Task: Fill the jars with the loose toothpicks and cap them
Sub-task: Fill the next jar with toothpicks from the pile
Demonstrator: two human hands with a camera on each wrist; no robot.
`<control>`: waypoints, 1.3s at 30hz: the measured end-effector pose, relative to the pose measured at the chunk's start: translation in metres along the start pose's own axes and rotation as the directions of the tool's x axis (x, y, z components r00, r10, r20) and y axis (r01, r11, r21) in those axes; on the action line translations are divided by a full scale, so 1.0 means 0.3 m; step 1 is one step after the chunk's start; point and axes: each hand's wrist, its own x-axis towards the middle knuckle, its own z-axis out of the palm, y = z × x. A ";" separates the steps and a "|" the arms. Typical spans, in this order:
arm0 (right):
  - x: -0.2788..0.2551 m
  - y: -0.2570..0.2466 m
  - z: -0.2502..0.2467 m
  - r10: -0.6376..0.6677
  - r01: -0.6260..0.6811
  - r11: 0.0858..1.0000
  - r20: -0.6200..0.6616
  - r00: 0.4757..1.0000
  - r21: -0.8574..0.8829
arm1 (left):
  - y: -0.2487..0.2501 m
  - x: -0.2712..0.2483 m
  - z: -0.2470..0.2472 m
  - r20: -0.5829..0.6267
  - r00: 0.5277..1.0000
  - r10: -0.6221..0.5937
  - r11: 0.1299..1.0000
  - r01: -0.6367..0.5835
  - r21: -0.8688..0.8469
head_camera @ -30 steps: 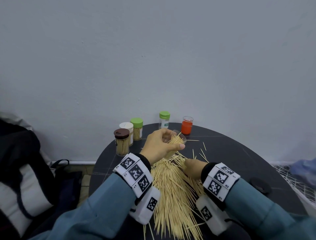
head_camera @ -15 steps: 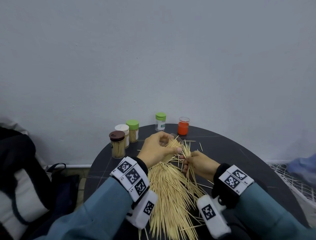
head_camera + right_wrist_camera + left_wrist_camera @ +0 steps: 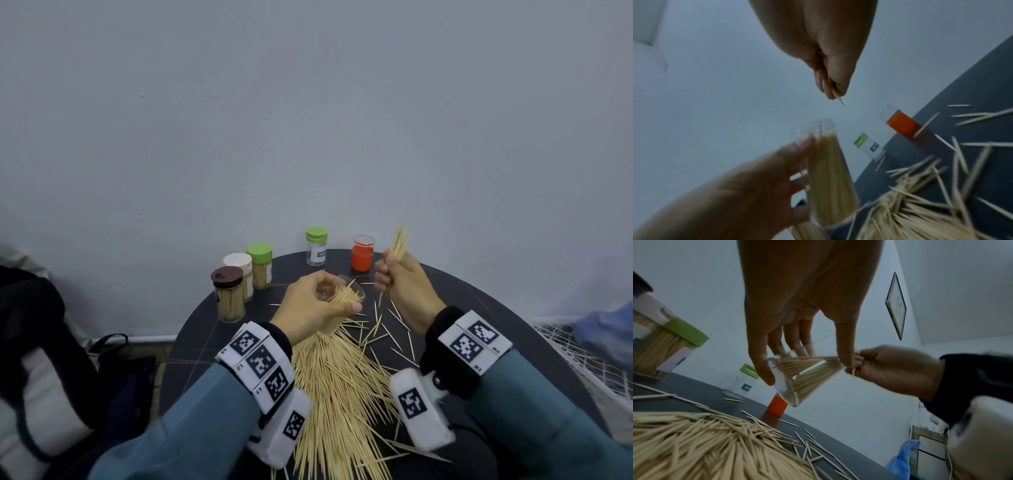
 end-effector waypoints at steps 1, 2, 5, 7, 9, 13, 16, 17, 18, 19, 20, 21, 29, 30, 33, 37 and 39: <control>0.007 -0.023 0.005 -0.047 0.048 0.999 -0.014 0.999 0.022 | 0.000 -0.001 0.003 0.003 1.000 -0.001 1.000 0.001 -0.003; 0.013 -0.042 0.012 -0.086 0.087 0.995 -0.026 0.996 0.047 | 0.000 -0.002 0.006 0.006 1.000 -0.001 1.000 0.001 -0.008; 0.022 -0.063 0.033 -0.144 0.148 0.986 -0.046 0.988 0.080 | 0.001 -0.004 0.012 0.020 1.000 0.001 1.000 -0.001 -0.019; 0.016 -0.047 0.045 -0.148 0.149 0.988 -0.029 0.989 0.036 | 0.004 -0.002 0.015 0.028 1.000 0.003 0.999 -0.002 -0.043; -0.001 -0.020 0.055 -0.137 0.138 0.990 0.011 0.990 -0.006 | 0.005 -0.001 0.015 0.034 0.999 0.006 0.997 -0.004 -0.072; -0.046 0.023 0.069 -0.110 0.111 0.994 0.048 0.993 -0.011 | 0.005 0.003 0.014 0.043 0.999 0.022 0.994 -0.017 -0.108; -0.068 0.050 0.074 -0.079 0.083 0.994 0.071 0.994 -0.064 | 0.001 0.008 0.013 0.041 0.998 0.039 0.994 -0.034 -0.103; -0.071 0.057 0.074 -0.061 0.068 0.994 0.080 0.995 -0.086 | 0.000 0.009 0.013 0.039 0.998 0.043 0.994 -0.039 -0.099; -0.073 0.063 0.072 -0.043 0.052 0.992 0.089 0.995 -0.112 | -0.001 0.009 0.013 0.038 0.998 0.046 0.995 -0.042 -0.092; -0.075 0.063 0.070 -0.027 0.040 0.991 0.096 0.995 -0.130 | 0.000 0.008 0.013 0.039 0.998 0.046 0.995 -0.043 -0.085; -0.076 0.061 0.068 -0.020 0.033 0.991 0.102 0.995 -0.130 | -0.001 0.009 0.012 0.042 0.998 0.044 0.996 -0.040 -0.081; -0.076 0.057 0.067 -0.016 0.028 0.993 0.106 0.994 -0.114 | -0.002 0.009 0.012 0.048 0.998 0.042 0.996 -0.038 -0.083; -0.054 0.060 0.044 -0.049 0.055 0.996 0.071 0.996 -0.076 | -0.009 0.014 0.020 0.068 0.997 0.045 0.995 -0.038 -0.097; -0.055 0.065 0.045 -0.044 0.051 0.994 0.074 0.996 -0.093 | -0.011 0.016 0.021 0.068 0.997 0.047 0.994 -0.040 -0.098; -0.060 0.073 0.047 -0.034 0.043 0.992 0.086 0.996 -0.115 | -0.011 0.017 0.024 0.064 0.997 0.044 0.995 -0.038 -0.092; -0.060 0.064 0.040 -0.064 0.069 0.993 0.055 0.996 -0.100 | 0.004 0.013 0.034 0.089 0.995 0.044 0.996 -0.037 -0.081; -0.065 0.055 0.029 -0.085 0.090 0.992 0.067 0.994 -0.086 | 0.014 0.006 0.040 0.104 0.993 0.050 0.995 -0.041 -0.086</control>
